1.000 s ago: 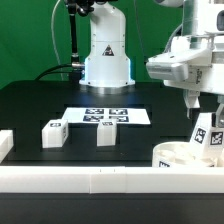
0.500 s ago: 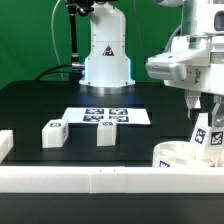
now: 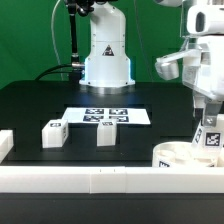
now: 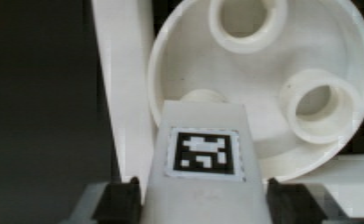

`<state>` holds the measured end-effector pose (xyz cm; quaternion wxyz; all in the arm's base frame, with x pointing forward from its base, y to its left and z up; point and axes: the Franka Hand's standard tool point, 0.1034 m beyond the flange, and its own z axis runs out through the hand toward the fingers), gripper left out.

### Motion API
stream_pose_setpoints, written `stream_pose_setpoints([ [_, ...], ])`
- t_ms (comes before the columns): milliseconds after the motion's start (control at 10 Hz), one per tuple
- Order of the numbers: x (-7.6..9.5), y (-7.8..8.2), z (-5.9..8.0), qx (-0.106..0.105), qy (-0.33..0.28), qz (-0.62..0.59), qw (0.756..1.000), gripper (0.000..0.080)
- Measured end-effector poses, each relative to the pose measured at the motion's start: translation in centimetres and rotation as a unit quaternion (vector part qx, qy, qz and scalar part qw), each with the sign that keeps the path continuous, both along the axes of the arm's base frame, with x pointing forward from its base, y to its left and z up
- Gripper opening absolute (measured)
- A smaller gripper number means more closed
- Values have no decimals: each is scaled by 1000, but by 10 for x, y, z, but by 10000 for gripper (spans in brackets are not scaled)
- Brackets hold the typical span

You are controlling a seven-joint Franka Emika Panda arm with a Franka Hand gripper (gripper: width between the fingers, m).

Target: Assemble stool

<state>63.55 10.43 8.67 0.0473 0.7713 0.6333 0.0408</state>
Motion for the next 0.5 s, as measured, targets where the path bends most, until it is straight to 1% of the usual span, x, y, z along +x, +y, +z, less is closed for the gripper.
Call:
stream_pose_setpoints([
  [200,1,0,0,12,-3,-57,998,337],
  [500,0,1,0,25,-4,-162,986,337],
])
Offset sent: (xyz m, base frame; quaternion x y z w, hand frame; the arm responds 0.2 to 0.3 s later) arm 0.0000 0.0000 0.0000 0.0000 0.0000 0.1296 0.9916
